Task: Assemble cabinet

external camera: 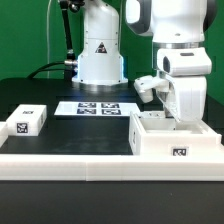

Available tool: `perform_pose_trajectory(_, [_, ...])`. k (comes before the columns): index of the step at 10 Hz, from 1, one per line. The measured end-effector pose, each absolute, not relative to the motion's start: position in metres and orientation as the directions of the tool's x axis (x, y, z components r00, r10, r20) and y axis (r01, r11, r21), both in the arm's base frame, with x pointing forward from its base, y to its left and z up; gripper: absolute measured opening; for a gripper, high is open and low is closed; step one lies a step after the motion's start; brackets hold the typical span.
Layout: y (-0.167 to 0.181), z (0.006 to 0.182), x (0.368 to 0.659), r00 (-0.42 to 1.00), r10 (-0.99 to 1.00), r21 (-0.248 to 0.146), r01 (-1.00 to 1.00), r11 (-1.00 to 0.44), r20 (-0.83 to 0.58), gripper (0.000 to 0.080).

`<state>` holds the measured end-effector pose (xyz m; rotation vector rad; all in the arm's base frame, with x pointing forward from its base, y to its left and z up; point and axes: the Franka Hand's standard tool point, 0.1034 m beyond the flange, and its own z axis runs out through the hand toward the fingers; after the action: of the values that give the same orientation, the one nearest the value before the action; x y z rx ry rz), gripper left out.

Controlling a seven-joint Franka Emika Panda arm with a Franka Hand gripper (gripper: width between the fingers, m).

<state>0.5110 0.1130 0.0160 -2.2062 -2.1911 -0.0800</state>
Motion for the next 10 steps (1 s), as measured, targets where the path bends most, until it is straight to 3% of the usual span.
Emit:
perform_pose_trajectory(1, [0.113, 0.016, 0.511, 0.007, 0.998, 0.014, 1.000, -0.008, 0.058, 0.0767])
perform_pose_trajectory(5, [0.112, 0.019, 0.511, 0.008, 0.998, 0.015, 1.000, -0.009, 0.057, 0.0798])
perform_pose_trajectory(8, [0.114, 0.053, 0.506, 0.012, 0.999, 0.050, 0.999, -0.015, 0.048, 0.0797])
perform_pose_trajectory(10, [0.124, 0.066, 0.492, 0.037, 0.998, 0.057, 0.998, -0.039, 0.050, 0.0797])
